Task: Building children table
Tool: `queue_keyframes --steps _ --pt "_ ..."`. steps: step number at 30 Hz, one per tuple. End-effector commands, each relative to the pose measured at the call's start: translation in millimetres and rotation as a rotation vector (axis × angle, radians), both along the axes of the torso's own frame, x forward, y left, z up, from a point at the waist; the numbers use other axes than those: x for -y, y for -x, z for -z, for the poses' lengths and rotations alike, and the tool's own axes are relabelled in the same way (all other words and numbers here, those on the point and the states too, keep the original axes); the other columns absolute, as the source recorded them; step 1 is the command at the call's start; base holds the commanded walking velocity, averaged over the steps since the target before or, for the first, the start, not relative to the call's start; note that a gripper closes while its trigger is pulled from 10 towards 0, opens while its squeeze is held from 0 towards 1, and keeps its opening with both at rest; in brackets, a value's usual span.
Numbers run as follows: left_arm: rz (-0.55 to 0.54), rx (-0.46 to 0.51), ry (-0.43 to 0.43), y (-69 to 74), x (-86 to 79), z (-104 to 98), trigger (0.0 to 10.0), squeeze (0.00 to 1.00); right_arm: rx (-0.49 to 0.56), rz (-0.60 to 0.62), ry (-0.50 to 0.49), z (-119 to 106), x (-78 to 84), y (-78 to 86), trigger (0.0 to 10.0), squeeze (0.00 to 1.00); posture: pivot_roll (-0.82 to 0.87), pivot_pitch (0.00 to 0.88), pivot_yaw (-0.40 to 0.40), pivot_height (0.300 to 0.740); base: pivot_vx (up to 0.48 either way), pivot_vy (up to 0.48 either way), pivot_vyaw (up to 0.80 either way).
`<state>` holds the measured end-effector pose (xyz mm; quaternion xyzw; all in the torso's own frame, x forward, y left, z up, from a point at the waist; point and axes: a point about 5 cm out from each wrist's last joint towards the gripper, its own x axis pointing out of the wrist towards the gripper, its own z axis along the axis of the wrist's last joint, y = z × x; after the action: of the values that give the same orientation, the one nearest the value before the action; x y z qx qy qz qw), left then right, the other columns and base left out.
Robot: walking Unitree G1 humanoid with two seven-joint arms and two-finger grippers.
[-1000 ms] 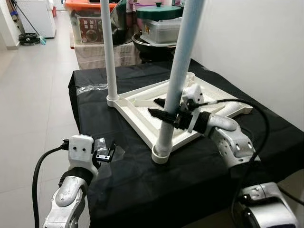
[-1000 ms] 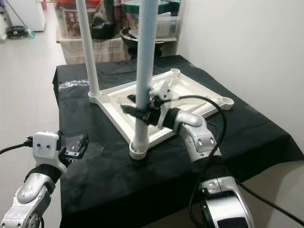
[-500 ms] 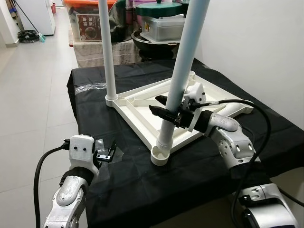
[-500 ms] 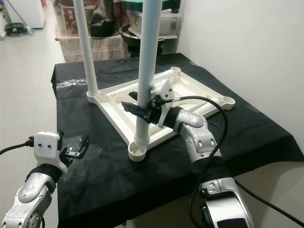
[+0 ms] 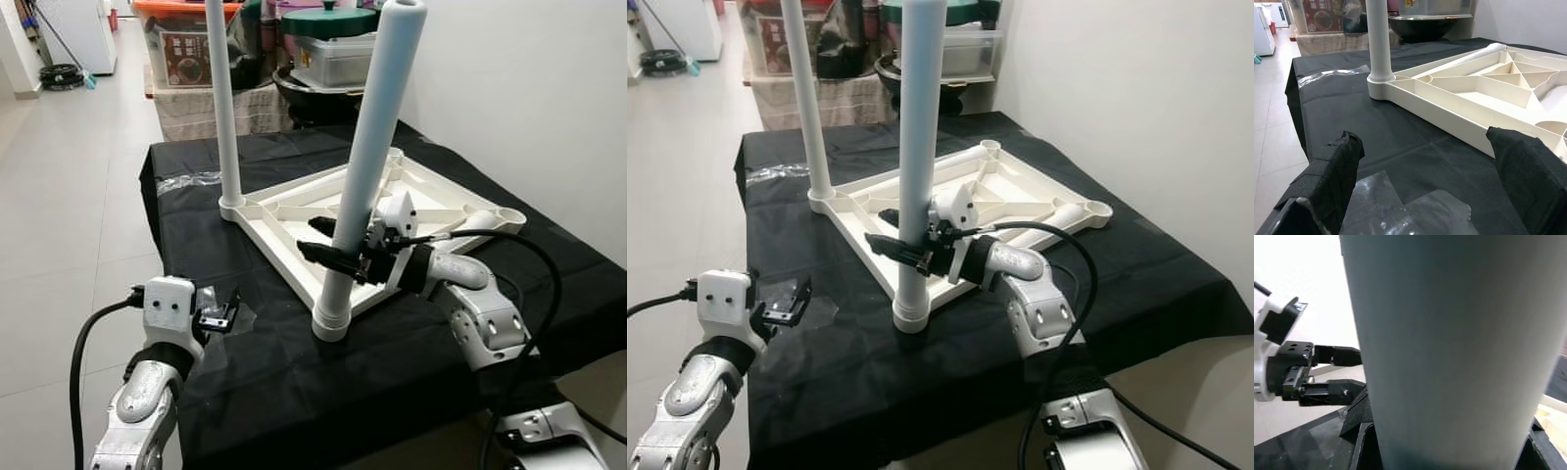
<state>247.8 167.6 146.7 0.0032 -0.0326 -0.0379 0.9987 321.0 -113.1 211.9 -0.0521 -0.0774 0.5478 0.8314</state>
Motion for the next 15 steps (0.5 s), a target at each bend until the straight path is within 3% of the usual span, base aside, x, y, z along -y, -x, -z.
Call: queue_keyframes --steps 1,3,7,15 --pt "0.001 -0.020 0.026 -1.2 -0.4 4 10.0 0.00 -0.139 -0.042 0.046 23 -0.6 4.9 10.0 0.00 0.07 0.000 -0.086 0.740 0.000 0.000 0.00" --pt "0.001 -0.020 0.026 -1.2 -0.4 4 10.0 0.00 -0.139 -0.042 0.046 23 -0.6 4.9 10.0 0.00 0.07 0.000 -0.086 0.740 0.000 0.000 0.00" --pt "-0.007 -0.029 0.041 -0.5 -2.0 6 10.0 0.00 -0.289 -0.069 -0.055 16 -7.8 3.1 10.0 0.00 0.07 0.000 -0.091 0.740 0.000 0.000 0.00" --pt "-0.018 -0.039 0.031 2.1 -4.1 8 10.0 0.00 -0.335 -0.007 -0.078 21 -16.8 -6.9 10.0 0.00 0.08 0.000 -0.102 0.740 0.000 0.000 0.00"
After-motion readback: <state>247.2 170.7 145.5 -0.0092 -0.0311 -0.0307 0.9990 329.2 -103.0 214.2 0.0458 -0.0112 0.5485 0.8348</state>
